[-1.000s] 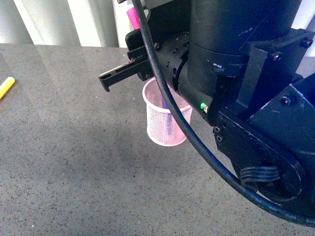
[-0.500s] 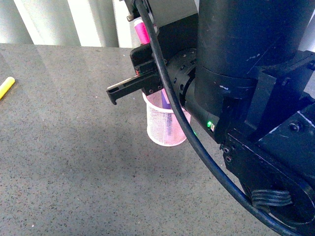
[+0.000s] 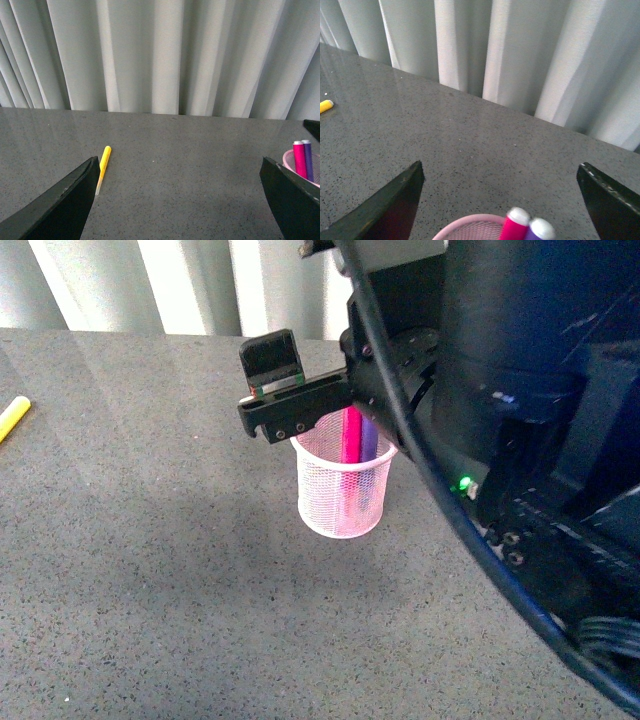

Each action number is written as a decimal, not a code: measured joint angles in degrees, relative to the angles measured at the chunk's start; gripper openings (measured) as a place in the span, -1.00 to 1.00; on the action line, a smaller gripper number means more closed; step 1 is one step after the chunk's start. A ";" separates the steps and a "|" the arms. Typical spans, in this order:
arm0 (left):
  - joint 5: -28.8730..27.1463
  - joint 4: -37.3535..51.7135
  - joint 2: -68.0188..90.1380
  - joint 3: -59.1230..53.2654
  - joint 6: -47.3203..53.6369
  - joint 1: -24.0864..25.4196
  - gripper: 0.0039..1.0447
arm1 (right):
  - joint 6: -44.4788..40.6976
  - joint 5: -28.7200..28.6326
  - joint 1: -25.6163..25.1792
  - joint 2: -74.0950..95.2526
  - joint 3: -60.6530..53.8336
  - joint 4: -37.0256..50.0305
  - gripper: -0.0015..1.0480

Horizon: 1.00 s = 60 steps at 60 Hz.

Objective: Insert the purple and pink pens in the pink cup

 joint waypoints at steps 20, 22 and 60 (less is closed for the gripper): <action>0.07 0.00 0.00 0.00 0.00 0.00 0.88 | 13.66 8.48 -7.26 -38.66 -14.71 -37.18 0.87; 0.09 0.00 0.00 0.00 0.00 0.00 0.88 | 13.88 8.31 -7.23 -38.66 -14.71 -37.18 0.87; 0.02 0.00 -0.02 0.00 0.00 0.00 0.88 | 0.66 -1.66 -22.03 -55.32 -37.66 -9.31 -0.94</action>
